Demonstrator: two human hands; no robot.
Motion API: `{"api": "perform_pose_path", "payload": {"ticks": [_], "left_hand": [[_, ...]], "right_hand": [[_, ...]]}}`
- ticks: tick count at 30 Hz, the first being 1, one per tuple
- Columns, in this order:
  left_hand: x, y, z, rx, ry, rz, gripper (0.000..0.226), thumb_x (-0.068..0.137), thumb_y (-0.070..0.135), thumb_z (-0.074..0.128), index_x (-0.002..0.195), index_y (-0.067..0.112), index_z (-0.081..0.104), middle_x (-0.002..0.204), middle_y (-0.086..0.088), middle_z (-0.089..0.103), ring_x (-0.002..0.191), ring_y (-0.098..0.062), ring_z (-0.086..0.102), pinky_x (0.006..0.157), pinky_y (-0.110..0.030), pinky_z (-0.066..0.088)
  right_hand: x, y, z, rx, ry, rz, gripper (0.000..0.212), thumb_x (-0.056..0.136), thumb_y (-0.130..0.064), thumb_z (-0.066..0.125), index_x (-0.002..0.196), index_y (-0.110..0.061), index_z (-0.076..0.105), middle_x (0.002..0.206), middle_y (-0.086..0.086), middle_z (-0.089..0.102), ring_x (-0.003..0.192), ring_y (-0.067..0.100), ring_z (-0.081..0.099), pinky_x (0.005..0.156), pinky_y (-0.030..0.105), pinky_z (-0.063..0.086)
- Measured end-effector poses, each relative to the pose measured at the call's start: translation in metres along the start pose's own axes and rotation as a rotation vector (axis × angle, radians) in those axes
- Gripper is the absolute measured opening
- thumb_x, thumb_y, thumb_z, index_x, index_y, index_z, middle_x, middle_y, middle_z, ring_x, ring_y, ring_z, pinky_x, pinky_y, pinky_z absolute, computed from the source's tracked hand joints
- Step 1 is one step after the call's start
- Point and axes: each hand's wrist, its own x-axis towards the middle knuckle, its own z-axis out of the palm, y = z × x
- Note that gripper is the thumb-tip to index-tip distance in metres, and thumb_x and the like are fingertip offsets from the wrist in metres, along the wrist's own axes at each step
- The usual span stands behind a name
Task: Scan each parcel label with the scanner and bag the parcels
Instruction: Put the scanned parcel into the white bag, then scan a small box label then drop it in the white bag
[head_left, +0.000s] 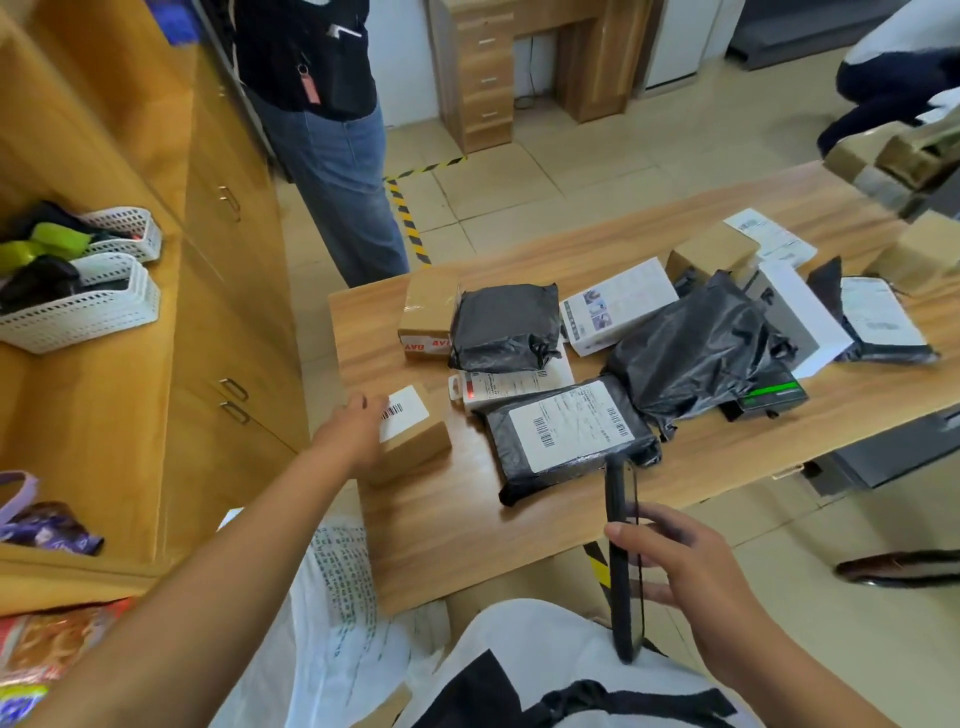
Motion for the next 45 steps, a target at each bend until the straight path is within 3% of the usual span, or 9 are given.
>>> {"api": "perform_pose_path", "payload": {"ticks": [5,18,23,27,29,32,37,40,45], "left_hand": [[-0.047,0.027,0.020,-0.065,-0.023,-0.042,0.081,0.081,0.017,0.072,0.149,0.023,0.029,0.142,-0.010,0.032,0.122,-0.032,0.040,0.097,-0.042,0.045],[-0.127,0.113,0.067,-0.224,0.016,-0.236,0.090,0.077,0.025,0.077,0.152,0.026,0.027,0.142,-0.006,0.031,0.129,-0.028,0.034,0.097,-0.044,0.048],[-0.140,0.132,0.078,-0.399,0.079,-0.364,0.096,0.073,0.026,0.084,0.151,0.024,0.027,0.144,-0.006,0.028,0.128,-0.029,0.033,0.102,-0.047,0.043],[-0.153,0.151,0.095,-0.653,0.213,-0.517,0.095,0.067,0.026,0.088,0.146,0.021,0.034,0.140,-0.007,0.031,0.124,-0.022,0.035,0.101,-0.037,0.043],[-0.159,0.160,0.103,-0.754,0.276,-0.569,0.094,0.065,0.025,0.090,0.144,0.021,0.038,0.140,-0.005,0.033,0.120,-0.017,0.034,0.098,-0.030,0.038],[-0.165,0.170,0.112,-0.914,0.306,-0.603,0.100,0.063,0.022,0.092,0.145,0.022,0.035,0.142,-0.004,0.038,0.128,-0.021,0.039,0.107,-0.043,0.041],[-0.171,0.179,0.128,-1.072,0.374,-0.563,0.098,0.064,0.020,0.092,0.140,0.032,0.031,0.138,0.003,0.041,0.123,-0.015,0.043,0.096,-0.032,0.043],[-0.172,0.179,0.132,-1.076,0.398,-0.566,0.097,0.064,0.025,0.092,0.142,0.031,0.034,0.137,0.003,0.041,0.123,-0.015,0.043,0.097,-0.033,0.044],[-0.174,0.188,0.136,-1.051,0.438,-0.552,0.087,0.067,0.032,0.091,0.131,0.041,0.032,0.128,0.012,0.036,0.117,-0.008,0.039,0.077,-0.012,0.036]], "right_hand": [[0.014,-0.017,-0.018,-0.033,-0.113,-0.004,0.048,0.047,-0.036,0.095,0.093,-0.030,0.083,0.096,0.019,0.065,0.084,0.026,0.076,0.063,0.034,0.062],[0.055,-0.019,-0.057,-0.113,-0.351,0.106,0.019,0.078,-0.017,0.084,0.096,-0.021,0.082,0.093,0.013,0.065,0.065,0.008,0.072,0.058,0.026,0.059],[0.070,-0.022,-0.071,-0.207,-0.406,0.131,0.025,0.082,-0.021,0.082,0.106,-0.019,0.078,0.102,0.020,0.073,0.090,0.028,0.075,0.078,0.046,0.063],[0.075,-0.030,-0.078,-0.243,-0.482,0.109,0.026,0.082,-0.022,0.081,0.108,-0.022,0.076,0.097,0.010,0.075,0.075,0.013,0.075,0.059,0.027,0.059],[0.079,-0.033,-0.082,-0.302,-0.512,0.097,0.028,0.081,-0.025,0.082,0.109,-0.025,0.076,0.102,0.011,0.074,0.082,0.017,0.074,0.066,0.034,0.062],[0.085,-0.038,-0.086,-0.421,-0.548,0.068,0.030,0.079,-0.032,0.084,0.108,-0.029,0.076,0.108,0.013,0.069,0.098,0.028,0.068,0.085,0.053,0.061],[0.093,-0.059,-0.087,-0.776,-0.700,-0.116,0.068,0.051,-0.065,0.081,0.112,-0.039,0.070,0.103,-0.004,0.069,0.084,0.016,0.070,0.070,0.036,0.061],[0.099,-0.073,-0.081,-1.135,-0.782,-0.328,0.076,0.050,-0.072,0.074,0.115,-0.035,0.068,0.097,-0.013,0.069,0.065,0.008,0.068,0.059,0.028,0.057],[0.096,-0.081,-0.069,-1.631,-0.791,-0.752,0.083,0.051,-0.084,0.059,0.114,-0.030,0.066,0.095,-0.012,0.057,0.082,0.011,0.057,0.059,0.028,0.045]]}}
